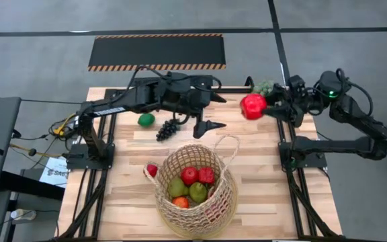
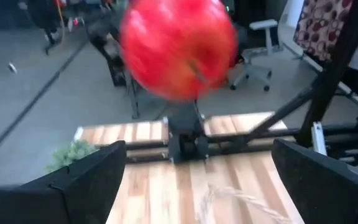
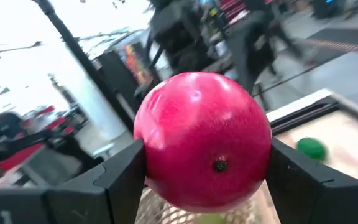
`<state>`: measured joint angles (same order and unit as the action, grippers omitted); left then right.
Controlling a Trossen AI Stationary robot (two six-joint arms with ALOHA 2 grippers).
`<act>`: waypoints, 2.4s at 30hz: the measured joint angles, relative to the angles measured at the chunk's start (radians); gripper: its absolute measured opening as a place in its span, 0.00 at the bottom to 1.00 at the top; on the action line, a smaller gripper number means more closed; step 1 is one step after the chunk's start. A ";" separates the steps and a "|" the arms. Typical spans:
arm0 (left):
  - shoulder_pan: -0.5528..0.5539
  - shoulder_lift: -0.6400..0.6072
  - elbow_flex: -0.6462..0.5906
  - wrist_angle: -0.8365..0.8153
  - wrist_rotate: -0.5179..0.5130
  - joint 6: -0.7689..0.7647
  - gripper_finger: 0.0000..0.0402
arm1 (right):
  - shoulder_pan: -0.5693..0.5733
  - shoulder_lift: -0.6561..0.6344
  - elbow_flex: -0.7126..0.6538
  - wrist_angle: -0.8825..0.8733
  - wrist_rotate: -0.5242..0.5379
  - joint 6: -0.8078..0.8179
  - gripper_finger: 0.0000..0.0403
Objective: Build produce basket
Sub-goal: Put the apple into the basket
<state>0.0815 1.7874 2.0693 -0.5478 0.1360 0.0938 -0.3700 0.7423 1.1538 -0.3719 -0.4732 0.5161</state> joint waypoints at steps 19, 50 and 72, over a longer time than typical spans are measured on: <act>-0.037 0.000 0.001 0.145 0.145 0.034 0.97 | 0.201 0.175 0.000 0.175 -0.047 0.000 0.71; -0.125 0.009 0.027 0.012 0.035 -0.168 0.70 | 0.197 0.240 0.000 0.202 -0.197 0.052 0.71; -0.338 0.030 0.070 -0.804 -0.141 -0.417 0.71 | 0.145 0.180 0.000 -0.246 -0.095 -0.080 0.71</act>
<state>-0.2565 1.8179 2.1395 -1.3515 -0.0049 -0.3234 -0.2246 0.9224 1.1542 -0.6180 -0.5683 0.4363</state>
